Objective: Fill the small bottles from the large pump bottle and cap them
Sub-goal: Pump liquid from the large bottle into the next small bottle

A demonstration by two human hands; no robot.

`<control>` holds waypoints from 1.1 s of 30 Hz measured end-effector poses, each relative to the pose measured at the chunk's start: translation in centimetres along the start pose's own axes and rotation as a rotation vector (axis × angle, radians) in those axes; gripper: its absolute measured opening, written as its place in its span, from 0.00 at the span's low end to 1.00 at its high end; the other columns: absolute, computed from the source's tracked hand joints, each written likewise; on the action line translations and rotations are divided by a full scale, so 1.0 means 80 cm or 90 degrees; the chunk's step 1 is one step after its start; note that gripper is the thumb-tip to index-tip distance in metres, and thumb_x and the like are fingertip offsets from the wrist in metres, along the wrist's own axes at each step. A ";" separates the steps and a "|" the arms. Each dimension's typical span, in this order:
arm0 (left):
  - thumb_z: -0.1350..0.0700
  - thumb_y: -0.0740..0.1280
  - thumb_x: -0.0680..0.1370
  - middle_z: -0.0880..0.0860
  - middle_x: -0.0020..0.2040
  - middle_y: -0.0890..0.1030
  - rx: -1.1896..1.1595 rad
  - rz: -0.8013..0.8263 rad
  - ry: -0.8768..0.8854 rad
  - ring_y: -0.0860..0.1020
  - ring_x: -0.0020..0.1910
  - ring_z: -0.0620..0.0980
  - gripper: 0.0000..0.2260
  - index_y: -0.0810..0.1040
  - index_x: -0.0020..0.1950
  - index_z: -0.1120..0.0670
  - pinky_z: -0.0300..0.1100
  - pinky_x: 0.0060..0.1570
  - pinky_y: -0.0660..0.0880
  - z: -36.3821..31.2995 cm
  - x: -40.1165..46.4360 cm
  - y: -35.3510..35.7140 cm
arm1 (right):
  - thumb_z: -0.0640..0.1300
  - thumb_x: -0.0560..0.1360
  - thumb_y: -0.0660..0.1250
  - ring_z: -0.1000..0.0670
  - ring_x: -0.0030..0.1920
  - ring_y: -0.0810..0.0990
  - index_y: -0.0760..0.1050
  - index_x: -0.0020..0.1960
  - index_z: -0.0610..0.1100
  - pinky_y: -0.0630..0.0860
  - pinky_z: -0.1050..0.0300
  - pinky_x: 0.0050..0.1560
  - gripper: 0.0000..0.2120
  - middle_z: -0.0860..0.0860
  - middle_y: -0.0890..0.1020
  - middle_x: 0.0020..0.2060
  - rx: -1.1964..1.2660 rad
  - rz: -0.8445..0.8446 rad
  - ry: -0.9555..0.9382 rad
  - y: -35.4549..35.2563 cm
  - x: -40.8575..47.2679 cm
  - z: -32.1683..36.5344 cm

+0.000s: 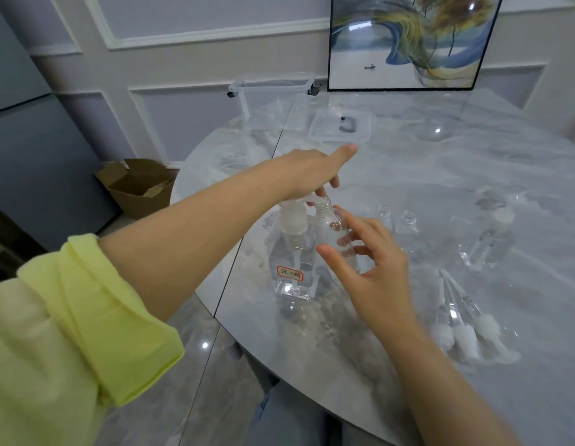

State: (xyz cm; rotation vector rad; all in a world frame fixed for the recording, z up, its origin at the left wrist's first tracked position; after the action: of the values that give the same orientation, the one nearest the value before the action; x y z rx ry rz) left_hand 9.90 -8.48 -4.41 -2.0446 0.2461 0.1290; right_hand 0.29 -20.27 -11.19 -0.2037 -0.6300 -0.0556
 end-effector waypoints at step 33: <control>0.41 0.48 0.86 0.52 0.59 0.82 -0.075 -0.143 -0.010 0.80 0.56 0.52 0.25 0.78 0.65 0.53 0.41 0.46 0.70 0.015 -0.008 -0.028 | 0.58 0.73 0.71 0.54 0.51 0.80 0.73 0.70 0.55 0.78 0.64 0.53 0.27 0.62 0.77 0.54 -0.014 -0.013 -0.010 -0.002 0.002 -0.001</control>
State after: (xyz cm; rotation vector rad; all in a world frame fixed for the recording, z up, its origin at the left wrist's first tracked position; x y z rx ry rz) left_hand 9.82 -6.30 -2.90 -2.1715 -0.0027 0.0201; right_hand 0.49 -20.47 -11.12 -0.2185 -0.6472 -0.0812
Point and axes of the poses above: each hand's wrist, its own x-axis towards the middle knuckle, its own y-axis out of the palm, z = x × y, the point moved 9 cm from there along x, towards the middle knuckle
